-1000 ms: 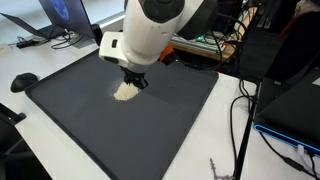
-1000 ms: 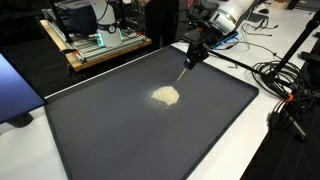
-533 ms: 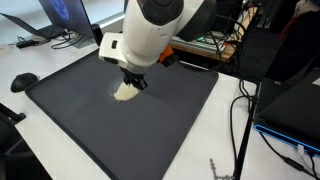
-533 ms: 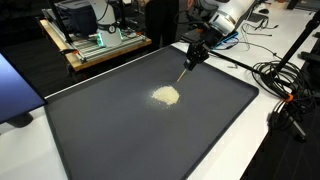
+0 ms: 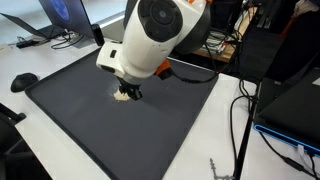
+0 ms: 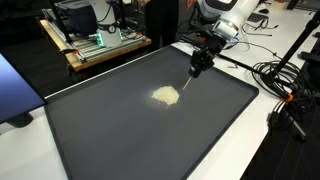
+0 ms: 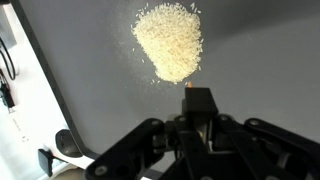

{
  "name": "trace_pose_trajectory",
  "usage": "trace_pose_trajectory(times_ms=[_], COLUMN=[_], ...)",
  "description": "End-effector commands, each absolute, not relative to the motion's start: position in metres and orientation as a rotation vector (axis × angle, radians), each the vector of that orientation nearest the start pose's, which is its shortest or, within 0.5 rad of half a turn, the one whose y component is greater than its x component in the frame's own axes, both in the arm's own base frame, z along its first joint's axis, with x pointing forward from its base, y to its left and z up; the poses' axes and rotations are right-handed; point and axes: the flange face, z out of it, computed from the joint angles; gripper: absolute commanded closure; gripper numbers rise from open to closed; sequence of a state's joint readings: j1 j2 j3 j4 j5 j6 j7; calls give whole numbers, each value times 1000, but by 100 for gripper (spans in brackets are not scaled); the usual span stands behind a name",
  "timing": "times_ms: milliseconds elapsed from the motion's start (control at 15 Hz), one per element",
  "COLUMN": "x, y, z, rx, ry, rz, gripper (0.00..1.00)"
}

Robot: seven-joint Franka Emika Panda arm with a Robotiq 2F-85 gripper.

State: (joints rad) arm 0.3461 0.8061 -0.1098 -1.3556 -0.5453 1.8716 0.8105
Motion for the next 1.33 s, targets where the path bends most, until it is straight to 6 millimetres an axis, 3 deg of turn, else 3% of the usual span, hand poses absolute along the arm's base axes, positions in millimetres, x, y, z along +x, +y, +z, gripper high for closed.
trace_pose_trajectory(times_ms=[0, 333, 733, 1267], x=[707, 713, 726, 733], y=[147, 129, 75, -13], z=[233, 249, 285, 330], rx=[2423, 2485, 2653, 2905], ry=[-409, -412, -446, -485], rz=[141, 60, -53, -122], gripper=[96, 96, 96, 96])
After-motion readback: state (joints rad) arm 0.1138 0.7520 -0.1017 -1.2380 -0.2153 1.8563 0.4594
